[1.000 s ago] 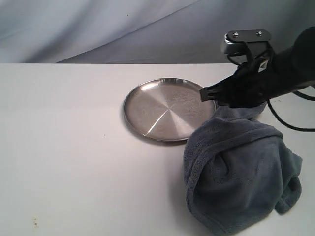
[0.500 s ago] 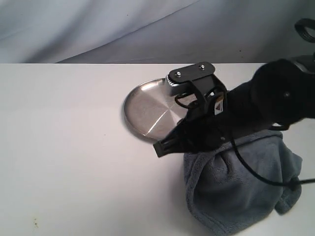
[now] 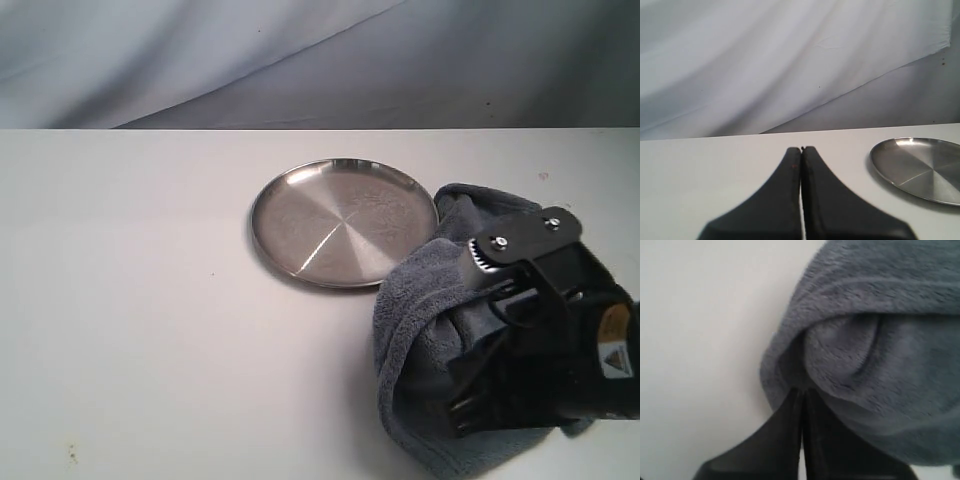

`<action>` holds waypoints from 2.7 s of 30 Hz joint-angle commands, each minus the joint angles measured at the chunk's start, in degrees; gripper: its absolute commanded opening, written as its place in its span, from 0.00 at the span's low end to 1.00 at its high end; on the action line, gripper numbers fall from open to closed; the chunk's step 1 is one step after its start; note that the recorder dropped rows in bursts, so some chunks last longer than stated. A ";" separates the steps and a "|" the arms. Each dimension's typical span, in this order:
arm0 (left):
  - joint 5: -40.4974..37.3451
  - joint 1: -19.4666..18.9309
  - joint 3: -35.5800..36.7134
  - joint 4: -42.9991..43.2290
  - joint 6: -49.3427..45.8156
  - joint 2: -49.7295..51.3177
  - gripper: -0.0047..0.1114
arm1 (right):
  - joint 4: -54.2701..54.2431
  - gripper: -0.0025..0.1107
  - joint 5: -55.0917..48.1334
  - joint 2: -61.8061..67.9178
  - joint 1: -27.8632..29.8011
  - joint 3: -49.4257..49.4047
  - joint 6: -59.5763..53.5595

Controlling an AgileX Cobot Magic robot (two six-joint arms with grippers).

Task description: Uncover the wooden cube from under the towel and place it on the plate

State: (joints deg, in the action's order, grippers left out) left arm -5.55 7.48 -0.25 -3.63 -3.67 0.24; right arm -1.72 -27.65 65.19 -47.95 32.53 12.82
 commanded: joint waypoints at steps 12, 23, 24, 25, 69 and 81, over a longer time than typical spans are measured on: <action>0.62 -0.12 0.25 -0.14 0.14 -0.24 0.04 | 44.09 0.02 -10.84 -4.21 8.96 -1.36 37.26; 0.62 -0.12 0.25 -0.14 0.14 -0.24 0.04 | 44.09 0.02 17.63 6.07 27.48 0.18 36.89; 0.62 -0.12 0.25 -0.14 0.14 -0.24 0.04 | 44.09 0.02 17.74 8.43 27.35 1.59 36.75; 0.62 -0.12 0.25 -0.14 0.14 -0.24 0.04 | 44.09 0.02 17.58 10.24 27.35 2.87 36.30; 0.62 -0.12 0.25 -0.14 0.14 -0.24 0.04 | 41.20 0.02 1.31 2.81 -14.77 -1.31 42.30; 0.62 -0.12 0.25 -0.14 0.14 -0.24 0.04 | 51.91 0.02 -12.99 -14.44 -13.22 -4.07 55.29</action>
State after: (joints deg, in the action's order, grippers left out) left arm -5.55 7.48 -0.25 -3.63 -3.67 0.24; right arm 47.93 -38.13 54.14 -62.49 28.83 66.66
